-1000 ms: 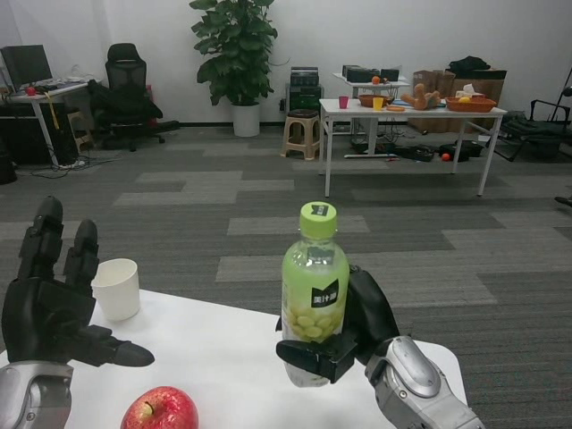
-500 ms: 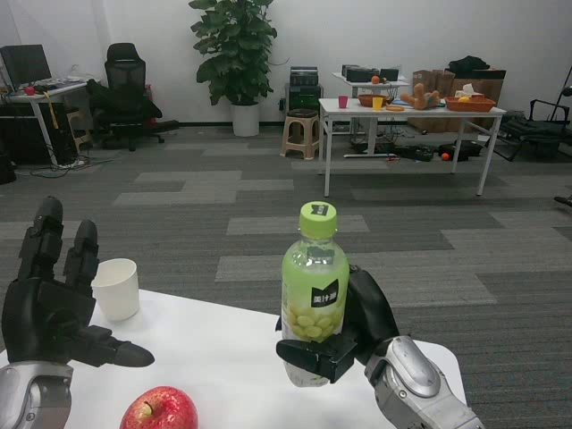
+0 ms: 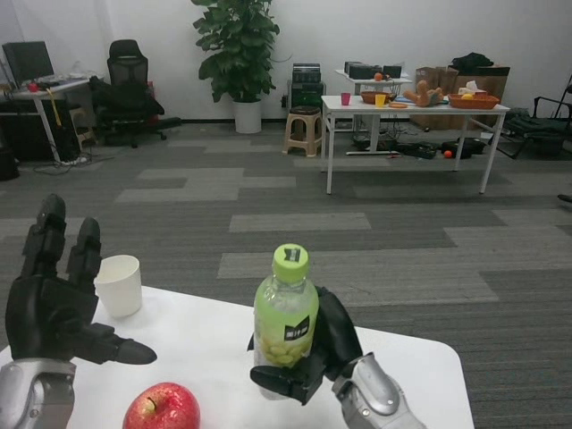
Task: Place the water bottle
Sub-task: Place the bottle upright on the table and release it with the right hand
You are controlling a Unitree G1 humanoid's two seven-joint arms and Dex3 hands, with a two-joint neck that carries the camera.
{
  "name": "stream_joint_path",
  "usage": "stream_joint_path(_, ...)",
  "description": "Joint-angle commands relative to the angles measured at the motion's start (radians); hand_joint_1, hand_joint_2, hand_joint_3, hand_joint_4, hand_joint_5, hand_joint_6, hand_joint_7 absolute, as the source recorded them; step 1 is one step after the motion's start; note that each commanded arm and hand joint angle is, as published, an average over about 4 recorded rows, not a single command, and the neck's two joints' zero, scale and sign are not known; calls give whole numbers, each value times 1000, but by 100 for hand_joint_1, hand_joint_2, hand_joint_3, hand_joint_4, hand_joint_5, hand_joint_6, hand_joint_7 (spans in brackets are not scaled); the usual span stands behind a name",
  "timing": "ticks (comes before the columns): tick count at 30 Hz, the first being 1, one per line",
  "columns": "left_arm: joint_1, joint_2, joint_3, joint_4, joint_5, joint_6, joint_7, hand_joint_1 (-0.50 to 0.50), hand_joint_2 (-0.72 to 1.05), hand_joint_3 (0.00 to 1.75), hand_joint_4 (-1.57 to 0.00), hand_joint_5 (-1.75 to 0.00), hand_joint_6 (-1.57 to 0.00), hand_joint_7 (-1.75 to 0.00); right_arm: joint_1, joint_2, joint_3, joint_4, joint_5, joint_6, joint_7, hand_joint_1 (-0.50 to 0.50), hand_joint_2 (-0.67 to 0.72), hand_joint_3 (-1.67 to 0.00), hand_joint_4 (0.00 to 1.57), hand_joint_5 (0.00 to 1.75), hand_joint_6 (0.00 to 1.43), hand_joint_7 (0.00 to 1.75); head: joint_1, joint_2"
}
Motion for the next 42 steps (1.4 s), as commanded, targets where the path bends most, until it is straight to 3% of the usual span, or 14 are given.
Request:
stream_joint_path(1, 9, 0, -1, -8, -7, -3, 3, -48, -28, 9, 0, 0, 0, 0, -107, -1, 92, 274, 34, -308, -4, 38, 23, -143, 136, 155, 121, 154, 2, -5)
stream_joint_path(6, 9, 0, -2, -8, -8, -3, 3, -48, -28, 9, 0, 0, 0, 0, -147, -2, 139, 455, 54, -407, -22, 38, 28, -143, 143, 155, 126, 154, -5, -10)
stream_joint_path(17, 7, -1, -8, 1, -9, -3, 3, -49, -28, 9, 0, 0, 0, 0, -184, 7, 161, 665, 58, -435, -24, 38, 28, -143, 143, 155, 126, 154, -11, -30)
stream_joint_path(25, 5, -1, -12, 1, -13, -3, 3, -49, -28, 9, 0, 0, 0, 0, -184, 9, 163, 694, 42, -435, -25, 38, 28, -143, 143, 155, 126, 147, -7, -44)
stream_joint_path(31, 5, -1, -13, 1, -13, -3, 3, -48, -28, 9, 0, 0, 0, 0, -184, 4, 161, 692, 10, -420, -22, 38, 22, -139, 138, 155, 117, 150, -6, -46)
stream_joint_path(37, 4, -1, -13, 1, -14, -2, 3, -48, -19, 9, 0, 0, 0, 0, -184, -25, 175, 677, -21, -371, 1, 42, 22, -123, 128, 155, 102, 154, -4, -47)
stream_joint_path(39, 4, -1, -13, 1, -14, -1, 3, -48, -19, 9, 0, 0, 0, 0, -183, -20, 173, 678, -8, -371, 7, 42, 28, -115, 121, 150, 94, 157, -4, -47)
stream_joint_path(40, 4, 0, -13, 1, -14, -2, 3, -48, -19, 9, 0, 0, 0, 0, -182, -17, 172, 678, 2, -371, 12, 42, 33, -111, 113, 145, 89, 159, -4, -47)
stream_joint_path(42, 3, 0, -13, 1, -14, -2, 3, -48, -19, 9, 0, 0, 0, 0, -179, -13, 170, 679, 19, -372, 20, 41, 41, -105, 82, 126, 69, 159, -7, -47)
